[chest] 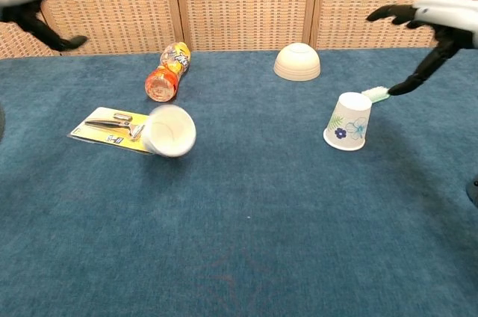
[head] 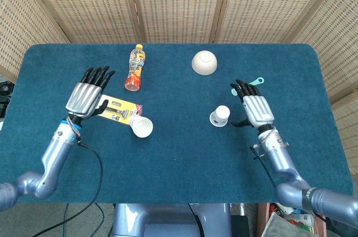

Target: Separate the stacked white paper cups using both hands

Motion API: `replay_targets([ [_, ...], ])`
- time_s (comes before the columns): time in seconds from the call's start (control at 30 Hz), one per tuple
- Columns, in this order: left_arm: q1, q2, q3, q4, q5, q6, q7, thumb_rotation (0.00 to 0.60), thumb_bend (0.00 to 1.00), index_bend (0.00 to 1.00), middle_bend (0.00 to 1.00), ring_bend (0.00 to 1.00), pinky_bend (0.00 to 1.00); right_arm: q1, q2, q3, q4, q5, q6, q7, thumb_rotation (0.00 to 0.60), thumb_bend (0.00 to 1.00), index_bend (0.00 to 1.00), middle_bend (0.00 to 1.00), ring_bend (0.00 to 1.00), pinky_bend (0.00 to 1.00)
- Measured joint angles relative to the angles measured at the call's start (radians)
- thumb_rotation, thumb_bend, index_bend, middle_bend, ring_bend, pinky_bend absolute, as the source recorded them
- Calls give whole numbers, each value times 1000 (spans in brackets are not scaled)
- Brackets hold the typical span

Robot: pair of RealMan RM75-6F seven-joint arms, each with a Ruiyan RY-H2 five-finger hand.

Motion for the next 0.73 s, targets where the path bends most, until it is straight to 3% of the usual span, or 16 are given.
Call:
replay_targets([
  [0.13,96,49,25,-56,35,97,-71,600,199,0,0,0,0,-87,45,-46,-28,-141,123,28,600,0,101,29,0,0],
  [0.2,154,69,50,-78,60,153,-109,600,157,0,0,0,0,-141,67,-78,-29,-224,201,41,600,0,88,15,0,0],
  [0.47,352,94,157,-120,138,331,-215,600,148,0,0,0,0,-365,130,-196,-21,-425,471,42,600,0,31,0,0,0],
  [0.73,481,84,228,-135,240,458,-261,600,147,0,0,0,0,-507,149,-246,-61,-518,607,4,600,0,31,0,0,0],
])
